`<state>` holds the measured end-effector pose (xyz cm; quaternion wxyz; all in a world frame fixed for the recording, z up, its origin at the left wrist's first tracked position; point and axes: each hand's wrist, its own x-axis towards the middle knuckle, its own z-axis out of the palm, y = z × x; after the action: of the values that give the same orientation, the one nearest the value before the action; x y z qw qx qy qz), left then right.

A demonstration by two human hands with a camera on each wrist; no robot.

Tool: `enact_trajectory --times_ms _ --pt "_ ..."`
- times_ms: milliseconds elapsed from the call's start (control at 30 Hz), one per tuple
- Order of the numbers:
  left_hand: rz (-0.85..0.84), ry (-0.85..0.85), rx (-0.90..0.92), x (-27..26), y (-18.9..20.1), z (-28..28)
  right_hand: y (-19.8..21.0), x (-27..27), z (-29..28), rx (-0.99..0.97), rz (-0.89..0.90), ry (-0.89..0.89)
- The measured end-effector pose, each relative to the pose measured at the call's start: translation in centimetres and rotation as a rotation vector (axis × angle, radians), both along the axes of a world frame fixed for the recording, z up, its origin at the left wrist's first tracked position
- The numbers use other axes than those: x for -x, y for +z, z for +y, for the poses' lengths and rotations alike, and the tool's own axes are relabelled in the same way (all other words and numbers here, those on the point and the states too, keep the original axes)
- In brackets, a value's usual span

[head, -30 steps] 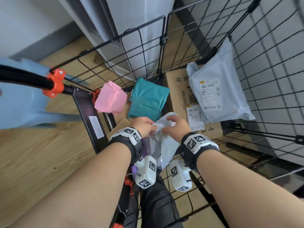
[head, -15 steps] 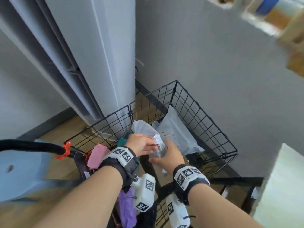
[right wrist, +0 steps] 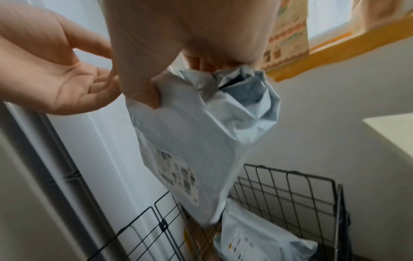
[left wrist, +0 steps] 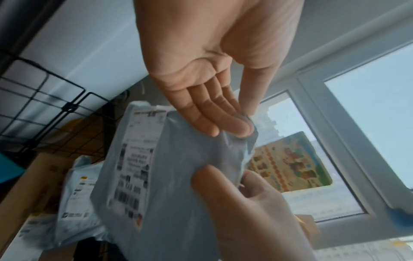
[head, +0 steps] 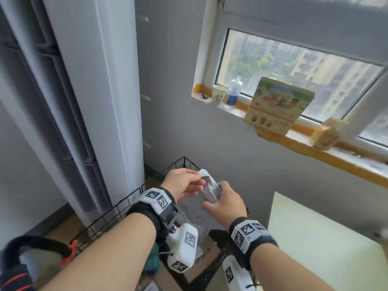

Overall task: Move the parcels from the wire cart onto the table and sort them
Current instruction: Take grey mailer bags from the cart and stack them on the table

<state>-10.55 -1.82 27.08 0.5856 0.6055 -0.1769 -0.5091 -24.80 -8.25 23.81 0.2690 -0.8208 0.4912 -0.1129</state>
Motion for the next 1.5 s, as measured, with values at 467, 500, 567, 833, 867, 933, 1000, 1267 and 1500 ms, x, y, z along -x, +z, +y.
enact_trajectory --times_ms 467,500,567,833,867,933,1000,1267,1500 --pt "-0.407 -0.078 0.042 7.2 7.2 -3.9 10.5 14.4 -4.3 -0.097 -0.302 -0.26" --pt "-0.433 -0.114 0.048 8.4 7.6 -4.4 10.7 15.4 -4.6 -0.137 -0.329 -0.28" --pt "-0.467 -0.203 0.054 10.6 8.0 -5.6 10.9 17.7 -5.3 -0.194 -0.362 -0.308" --pt "-0.591 -0.741 0.035 21.6 7.6 -10.9 12.2 27.2 -8.2 -0.307 -0.37 -0.36" --pt "-0.582 -0.783 0.038 22.9 7.2 -11.6 12.3 28.5 -8.6 -0.306 -0.351 -0.371" --pt "-0.5 -0.909 0.056 25.5 6.5 -12.7 12.2 31.2 -9.5 -0.312 -0.306 -0.401" --pt "-0.415 -0.998 0.076 28.1 5.9 -13.5 11.9 33.8 -10.6 -0.331 -0.271 -0.419" --pt "-0.506 -0.783 -0.042 35.0 -0.2 -19.2 7.8 40.2 -15.5 -0.096 -0.1 -0.487" --pt "-0.507 -0.543 -0.209 39.0 -10.2 -25.0 2.4 41.3 -18.3 -0.087 -0.018 -0.483"
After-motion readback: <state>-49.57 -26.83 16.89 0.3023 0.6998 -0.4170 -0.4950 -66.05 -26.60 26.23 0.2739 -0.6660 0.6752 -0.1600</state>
